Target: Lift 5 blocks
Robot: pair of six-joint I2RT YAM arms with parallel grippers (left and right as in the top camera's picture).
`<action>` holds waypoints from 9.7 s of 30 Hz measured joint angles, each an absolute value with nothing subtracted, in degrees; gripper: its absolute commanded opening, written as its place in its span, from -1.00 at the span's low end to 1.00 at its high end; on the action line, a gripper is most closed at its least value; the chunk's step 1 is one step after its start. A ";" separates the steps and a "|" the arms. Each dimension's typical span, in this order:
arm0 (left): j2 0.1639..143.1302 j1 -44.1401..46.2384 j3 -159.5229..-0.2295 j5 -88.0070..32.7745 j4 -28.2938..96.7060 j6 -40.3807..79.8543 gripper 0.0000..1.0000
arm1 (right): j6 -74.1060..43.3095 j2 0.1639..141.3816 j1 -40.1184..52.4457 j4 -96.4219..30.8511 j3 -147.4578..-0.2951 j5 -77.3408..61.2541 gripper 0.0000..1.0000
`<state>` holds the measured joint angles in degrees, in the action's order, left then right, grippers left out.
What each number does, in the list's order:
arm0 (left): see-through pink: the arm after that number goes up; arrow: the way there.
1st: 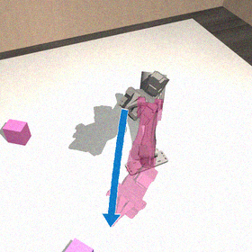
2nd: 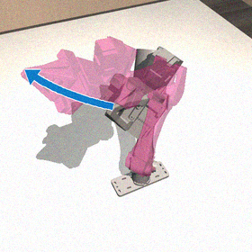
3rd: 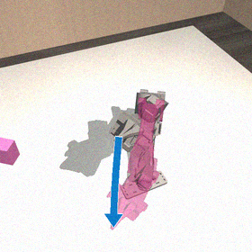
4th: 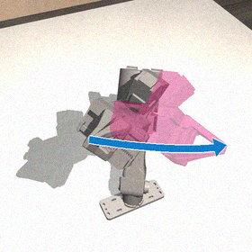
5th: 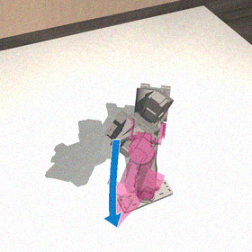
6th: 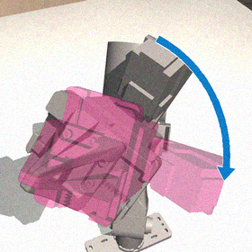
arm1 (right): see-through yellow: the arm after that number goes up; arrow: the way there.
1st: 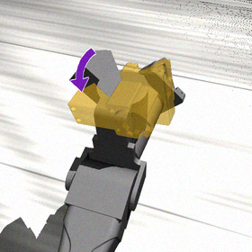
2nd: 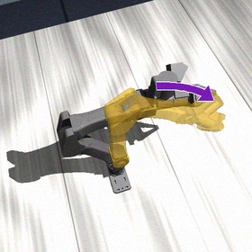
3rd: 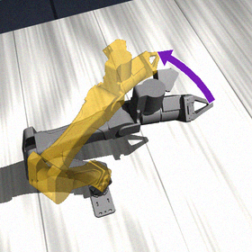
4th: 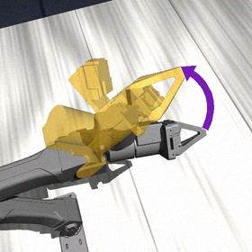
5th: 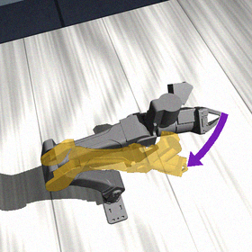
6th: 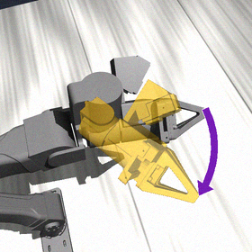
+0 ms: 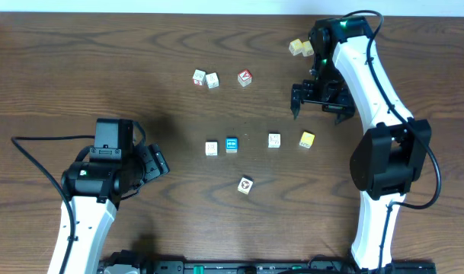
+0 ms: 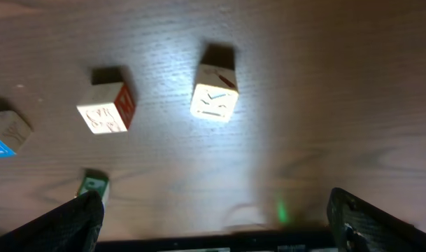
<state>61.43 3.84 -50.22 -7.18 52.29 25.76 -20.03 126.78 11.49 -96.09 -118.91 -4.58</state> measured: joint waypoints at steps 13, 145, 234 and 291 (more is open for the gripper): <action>61.52 3.84 -50.24 -7.16 52.23 25.74 0.63 | -20.34 108.29 11.49 -87.00 -99.44 0.60 0.99; 61.63 3.84 -50.24 -7.16 52.10 25.76 0.63 | 2.63 104.62 14.72 -35.62 -63.24 -7.46 -0.11; 61.63 3.84 -50.24 -7.16 52.10 25.76 0.63 | -18.02 109.73 14.70 -38.57 -67.81 -4.86 -0.51; 61.63 3.84 -50.24 -7.16 52.16 25.76 0.63 | -14.31 110.26 14.70 -48.47 -70.91 -5.98 -0.41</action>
